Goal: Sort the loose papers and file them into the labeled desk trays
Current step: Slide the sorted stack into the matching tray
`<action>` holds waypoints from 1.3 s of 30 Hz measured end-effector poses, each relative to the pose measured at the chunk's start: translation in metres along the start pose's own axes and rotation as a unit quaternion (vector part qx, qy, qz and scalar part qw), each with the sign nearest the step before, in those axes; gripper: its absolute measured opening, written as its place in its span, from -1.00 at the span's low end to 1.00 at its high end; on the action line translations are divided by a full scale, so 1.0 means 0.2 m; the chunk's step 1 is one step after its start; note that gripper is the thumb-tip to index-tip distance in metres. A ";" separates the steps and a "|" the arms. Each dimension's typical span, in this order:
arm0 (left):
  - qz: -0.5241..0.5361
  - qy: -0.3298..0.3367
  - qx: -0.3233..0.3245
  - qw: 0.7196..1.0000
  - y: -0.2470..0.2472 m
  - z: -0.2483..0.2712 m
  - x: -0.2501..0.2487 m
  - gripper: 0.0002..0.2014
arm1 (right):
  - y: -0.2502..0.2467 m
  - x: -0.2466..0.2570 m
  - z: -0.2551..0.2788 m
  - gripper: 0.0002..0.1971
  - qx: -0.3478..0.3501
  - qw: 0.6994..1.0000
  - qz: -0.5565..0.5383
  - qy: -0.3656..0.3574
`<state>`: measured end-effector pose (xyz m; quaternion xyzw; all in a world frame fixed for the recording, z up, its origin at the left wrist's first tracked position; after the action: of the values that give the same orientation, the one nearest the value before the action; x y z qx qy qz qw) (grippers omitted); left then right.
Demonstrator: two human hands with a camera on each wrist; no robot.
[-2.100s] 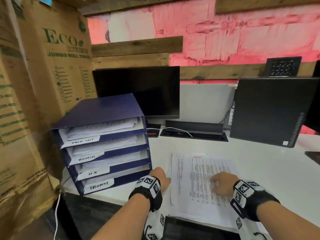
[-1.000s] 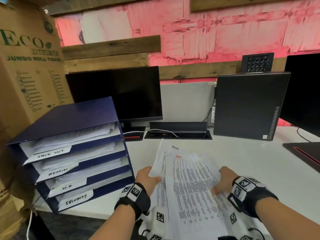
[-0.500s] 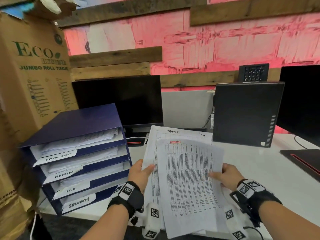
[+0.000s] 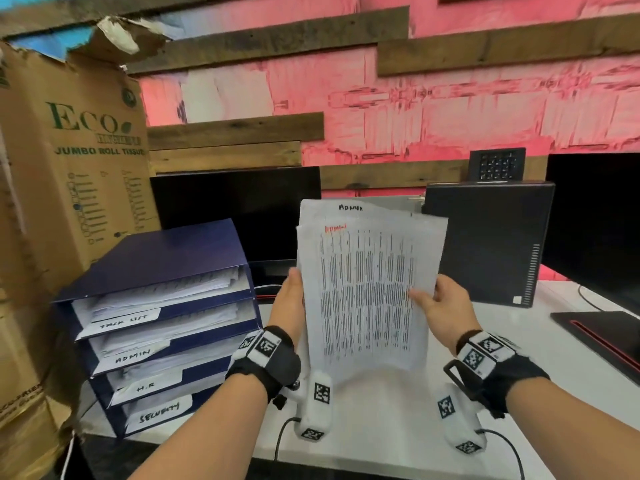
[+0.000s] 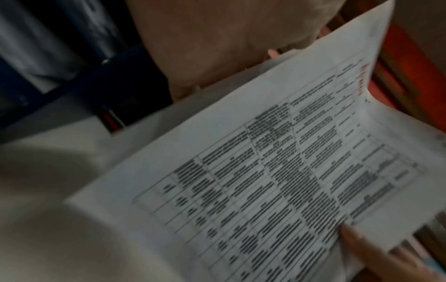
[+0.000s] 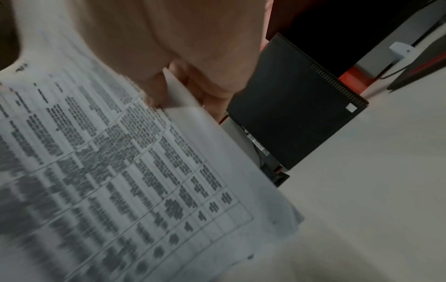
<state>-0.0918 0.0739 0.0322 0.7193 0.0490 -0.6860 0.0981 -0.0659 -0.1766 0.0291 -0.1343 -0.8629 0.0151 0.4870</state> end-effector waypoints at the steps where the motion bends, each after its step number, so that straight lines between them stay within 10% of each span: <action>1: -0.007 0.021 0.007 1.000 0.02 0.01 -0.03 -0.58 | -0.01 0.03 -0.01 -0.83 -0.028 0.999 0.007 -0.016; 6: -0.084 0.100 0.005 0.991 0.06 0.01 -0.01 -0.64 | 0.01 0.03 0.03 -0.82 -0.055 0.998 -0.013 -0.038; 17: -0.137 -0.018 -0.088 0.986 0.00 -0.04 0.33 -0.67 | 0.14 -0.31 0.23 -0.61 0.106 0.990 0.061 0.067; 22: -0.089 0.021 -0.107 0.990 -0.07 0.00 0.25 -0.77 | 0.15 -0.25 0.19 -0.76 0.028 0.998 0.049 0.039; 27: -0.196 -0.024 -0.059 0.979 -0.14 0.03 0.31 -0.70 | 0.28 -0.25 0.21 -0.70 0.125 0.985 0.100 0.064; 33: -0.193 -0.008 -0.122 0.974 -0.30 0.12 0.22 -0.71 | 0.37 -0.08 0.25 -0.73 0.086 0.994 0.058 0.036; 39: -0.271 -0.053 -0.128 0.952 -0.59 0.29 0.23 -0.65 | 0.52 0.01 0.32 -0.70 0.257 0.962 0.078 0.041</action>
<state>-0.1694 0.1737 -0.0249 0.6228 0.3242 -0.7121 0.0016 -0.0977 -0.0683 -0.0193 -0.0724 -0.7960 0.2690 0.5375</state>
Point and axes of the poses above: each hand's wrist, its own z-axis away from the middle knuckle, its own y-axis out of the palm, x = y × z, the point moved 4 cm from there along -z, towards the middle knuckle, and after that the axes turned 9 degrees about -y, right-handed, at the moved point
